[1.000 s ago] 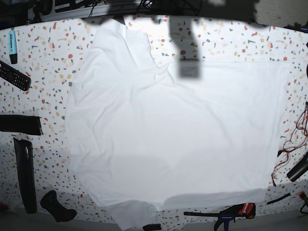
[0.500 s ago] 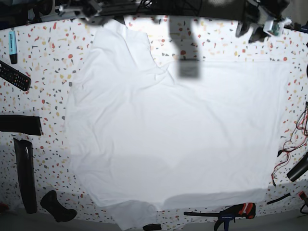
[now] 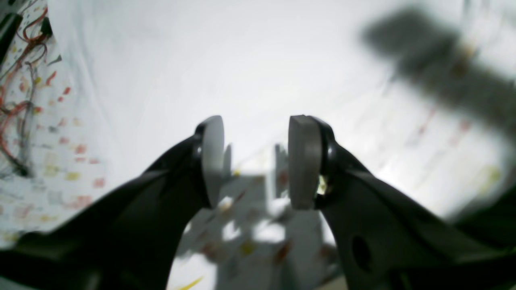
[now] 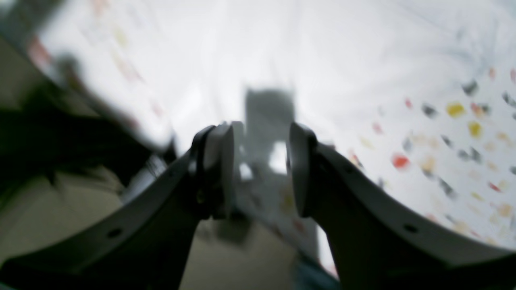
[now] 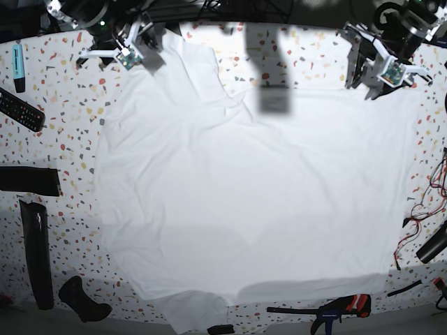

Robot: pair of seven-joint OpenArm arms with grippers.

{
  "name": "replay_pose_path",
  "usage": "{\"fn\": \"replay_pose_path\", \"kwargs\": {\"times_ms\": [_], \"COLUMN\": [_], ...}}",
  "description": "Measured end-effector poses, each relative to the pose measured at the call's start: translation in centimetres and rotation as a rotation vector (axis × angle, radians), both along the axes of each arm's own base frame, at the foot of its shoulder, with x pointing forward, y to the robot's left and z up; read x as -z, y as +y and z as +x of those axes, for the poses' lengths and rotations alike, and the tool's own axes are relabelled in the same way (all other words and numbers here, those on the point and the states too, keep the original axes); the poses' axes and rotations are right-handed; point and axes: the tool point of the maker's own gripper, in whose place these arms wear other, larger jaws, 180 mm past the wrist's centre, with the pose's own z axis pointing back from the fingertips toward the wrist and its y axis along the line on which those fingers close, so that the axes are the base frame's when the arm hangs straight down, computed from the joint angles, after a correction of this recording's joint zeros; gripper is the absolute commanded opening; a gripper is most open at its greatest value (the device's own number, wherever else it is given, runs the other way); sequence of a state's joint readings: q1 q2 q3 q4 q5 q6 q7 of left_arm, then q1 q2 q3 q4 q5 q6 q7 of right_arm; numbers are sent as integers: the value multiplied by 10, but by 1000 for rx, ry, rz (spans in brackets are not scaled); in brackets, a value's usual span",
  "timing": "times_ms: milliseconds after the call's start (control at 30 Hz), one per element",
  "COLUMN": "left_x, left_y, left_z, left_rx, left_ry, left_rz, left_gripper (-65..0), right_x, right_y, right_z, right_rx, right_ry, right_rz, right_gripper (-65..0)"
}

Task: Fold the T-shirt properly
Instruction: 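Lower both grippers toward the shirt's collar-side edge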

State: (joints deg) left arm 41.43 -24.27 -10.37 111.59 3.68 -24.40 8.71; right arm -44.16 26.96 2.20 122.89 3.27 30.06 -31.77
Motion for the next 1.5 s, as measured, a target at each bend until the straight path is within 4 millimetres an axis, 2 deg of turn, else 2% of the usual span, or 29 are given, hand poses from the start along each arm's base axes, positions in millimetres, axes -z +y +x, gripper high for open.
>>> {"fn": "replay_pose_path", "kwargs": {"times_ms": [100, 200, 300, 400, 567, 767, 967, 1300, 1333, 1367, 1467, 1500], "left_x": [1, -2, -7, -7, 3, 55, 64, 71, 71, 71, 73, 73], "left_y": [22, 44, 54, 52, 50, 73, 93, 96, 98, 99, 99, 99], "left_z": [1, 6, 11, 10, 9, -14, 10, 35, 37, 37, 34, 34], "left_rx": [99, 193, 242, 296, 345, 385, 294, 318, 314, 311, 315, 318], "left_ry": [4, 1, -5, 2, -2, 97, 8, 0, 4, 7, 14, 16], "left_rz": [194, 371, 440, 455, 512, 664, 763, 755, 759, 763, 761, 764], "left_gripper": [-396, -396, -396, -396, -396, -396, -396, -397, -408, -445, -650, -650], "right_x": [-26, -50, -44, -42, -44, -43, -43, -43, -43, -43, -44, -45], "right_y": [6, 0, -14, -22, -23, -24, -23, -22, -22, -22, -21, -19], "right_z": [5, 14, 14, 13, 15, 14, 14, 14, 14, 14, 14, 16], "right_rx": [-123, -173, -166, -158, -161, -161, -156, -156, -156, -156, -157, -162], "right_ry": [-66, -122, -98, -89, -101, -99, -98, -99, -100, -99, -103, -113], "right_rz": [-48, -157, -222, -272, -282, -283, -280, -274, -275, -274, -270, -260], "right_gripper": [-415, -415, -415, -415, -415, -415, -415, -415, -415, -415, -415, -415]}}
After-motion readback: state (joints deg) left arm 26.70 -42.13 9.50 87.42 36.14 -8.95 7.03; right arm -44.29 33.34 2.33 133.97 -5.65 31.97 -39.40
